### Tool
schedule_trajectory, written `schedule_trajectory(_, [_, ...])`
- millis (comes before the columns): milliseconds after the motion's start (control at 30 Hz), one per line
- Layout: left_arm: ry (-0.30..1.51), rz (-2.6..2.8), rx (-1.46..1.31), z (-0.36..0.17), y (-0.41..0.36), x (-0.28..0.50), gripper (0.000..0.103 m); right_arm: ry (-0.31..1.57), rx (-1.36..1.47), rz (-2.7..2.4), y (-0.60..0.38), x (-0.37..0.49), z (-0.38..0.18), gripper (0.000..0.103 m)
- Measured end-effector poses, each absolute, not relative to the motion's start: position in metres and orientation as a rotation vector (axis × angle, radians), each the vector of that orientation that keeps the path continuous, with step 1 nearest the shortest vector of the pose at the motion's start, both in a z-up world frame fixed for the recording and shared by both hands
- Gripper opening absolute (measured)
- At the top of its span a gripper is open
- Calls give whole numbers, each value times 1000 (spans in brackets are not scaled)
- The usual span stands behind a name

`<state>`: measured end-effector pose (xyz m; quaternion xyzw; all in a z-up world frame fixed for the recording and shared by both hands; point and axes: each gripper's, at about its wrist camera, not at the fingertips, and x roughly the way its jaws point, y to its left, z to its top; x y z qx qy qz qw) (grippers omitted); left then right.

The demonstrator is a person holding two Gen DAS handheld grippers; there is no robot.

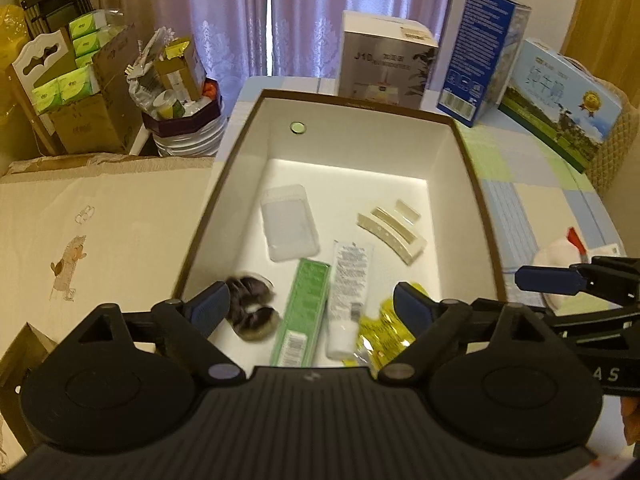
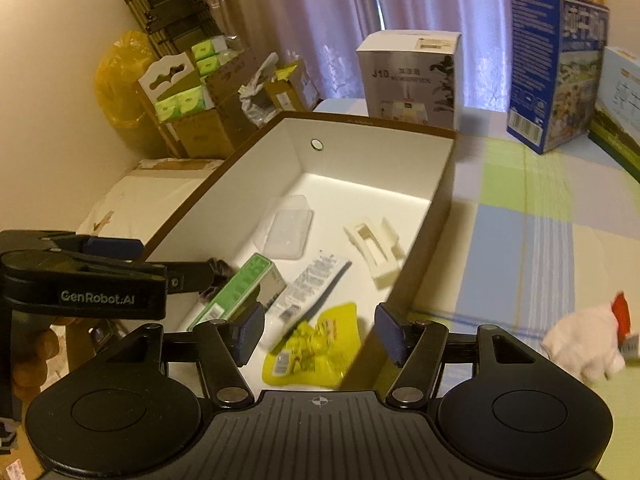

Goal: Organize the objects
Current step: 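Open both tools to drop the clear tray and white clip into the box, then withdraw both tools from the box toward the white glove and pill bottle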

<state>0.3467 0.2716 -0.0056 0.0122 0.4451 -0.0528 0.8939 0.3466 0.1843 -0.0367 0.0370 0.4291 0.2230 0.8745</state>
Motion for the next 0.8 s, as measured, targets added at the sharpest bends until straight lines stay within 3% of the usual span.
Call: schedule_trajectory(800, [954,-143,55,3,221,279,87,933,136,442,124,283,-28,59])
